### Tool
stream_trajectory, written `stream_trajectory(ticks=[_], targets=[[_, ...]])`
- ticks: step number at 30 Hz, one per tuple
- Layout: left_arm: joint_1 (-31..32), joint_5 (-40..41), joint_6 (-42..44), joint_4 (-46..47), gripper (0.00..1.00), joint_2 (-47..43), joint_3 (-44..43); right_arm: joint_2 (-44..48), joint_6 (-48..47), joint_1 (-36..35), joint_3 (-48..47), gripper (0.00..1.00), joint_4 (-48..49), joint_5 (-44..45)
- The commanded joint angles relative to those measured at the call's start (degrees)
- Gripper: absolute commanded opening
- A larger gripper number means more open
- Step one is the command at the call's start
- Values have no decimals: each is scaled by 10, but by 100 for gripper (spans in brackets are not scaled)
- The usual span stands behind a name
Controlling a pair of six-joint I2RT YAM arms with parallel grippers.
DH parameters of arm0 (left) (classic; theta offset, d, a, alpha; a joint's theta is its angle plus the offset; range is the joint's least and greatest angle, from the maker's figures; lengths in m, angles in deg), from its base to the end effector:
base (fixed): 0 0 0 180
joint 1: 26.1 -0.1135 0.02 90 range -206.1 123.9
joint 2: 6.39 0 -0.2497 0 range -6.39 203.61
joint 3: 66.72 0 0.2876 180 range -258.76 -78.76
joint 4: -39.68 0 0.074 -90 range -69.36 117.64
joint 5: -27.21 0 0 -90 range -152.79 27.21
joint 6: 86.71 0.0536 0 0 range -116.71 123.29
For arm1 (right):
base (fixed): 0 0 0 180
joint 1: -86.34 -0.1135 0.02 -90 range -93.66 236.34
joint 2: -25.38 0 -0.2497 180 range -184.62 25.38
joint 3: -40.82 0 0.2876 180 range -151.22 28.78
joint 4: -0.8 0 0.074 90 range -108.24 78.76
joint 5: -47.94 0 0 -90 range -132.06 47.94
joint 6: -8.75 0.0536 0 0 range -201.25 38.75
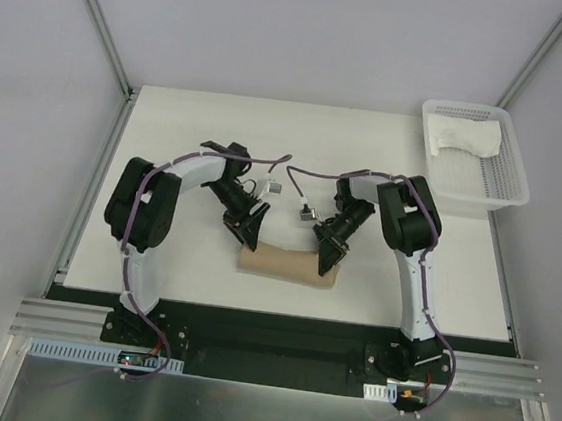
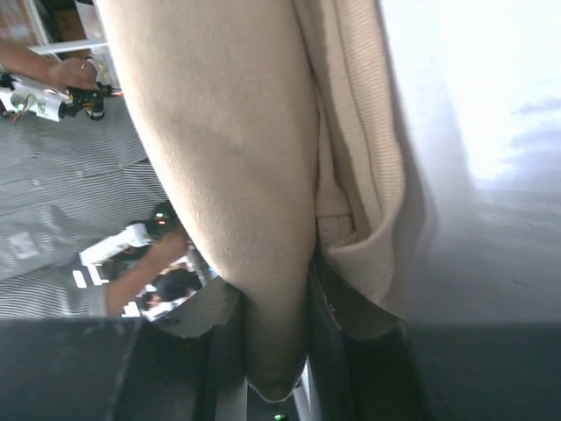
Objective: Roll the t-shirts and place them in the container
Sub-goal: Roll the T-shirt to the center of the board.
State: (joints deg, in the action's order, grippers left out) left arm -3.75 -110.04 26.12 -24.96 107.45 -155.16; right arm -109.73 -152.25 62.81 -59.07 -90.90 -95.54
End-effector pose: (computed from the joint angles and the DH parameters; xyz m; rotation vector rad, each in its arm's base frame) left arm 0.3371 -0.1811 0.1081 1.1043 2.6553 -1.2579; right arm 0.3204 0.1865 0.0392 1.5653 -2.0239 -1.5027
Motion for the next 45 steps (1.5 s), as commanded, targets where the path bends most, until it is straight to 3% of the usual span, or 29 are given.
stream_trajectory(ticks=[1, 4, 6, 8, 9, 10, 12, 14, 15, 16, 18, 22, 37, 45], targets=[[-10, 141, 1, -8, 99, -142, -34, -25, 28, 14, -22, 3, -81, 72], [-5, 205, 11, 7, 99, -231, -52, -36, 48, 16, -29, 3, -81, 70], [6, 246, 2, 98, 99, -335, -41, -36, 53, 16, -30, 3, -77, 72], [23, 243, 20, 196, 99, -440, 28, -32, 62, 14, -24, 3, -67, 78], [54, 254, 12, 291, 99, -464, 59, -29, 65, 13, -22, 3, -63, 80], [88, 288, -14, 311, 99, -476, 103, -29, 68, 9, -21, 2, -59, 83], [136, 229, 28, 258, 99, -456, 90, -32, 76, 6, -24, 2, -58, 88], [153, 210, 62, 256, 91, -442, 88, -36, 78, 6, -26, 3, -61, 88], [172, 223, 99, 264, 99, -442, 130, -38, 76, 5, -28, 2, -63, 89], [197, 230, 166, 281, 99, -445, 157, -41, 74, 6, -32, 2, -68, 89], [203, 210, 196, 323, 99, -462, 234, -47, 72, 5, -41, 2, -76, 87], [244, 187, 284, 364, 98, -471, 298, -51, 73, 5, -42, 2, -80, 87], [292, 203, 353, 435, 80, -393, 374, -60, 64, 4, -50, 2, -94, 83], [290, 270, 375, 460, 69, -339, 389, -71, 55, 2, -60, 2, -110, 83]])
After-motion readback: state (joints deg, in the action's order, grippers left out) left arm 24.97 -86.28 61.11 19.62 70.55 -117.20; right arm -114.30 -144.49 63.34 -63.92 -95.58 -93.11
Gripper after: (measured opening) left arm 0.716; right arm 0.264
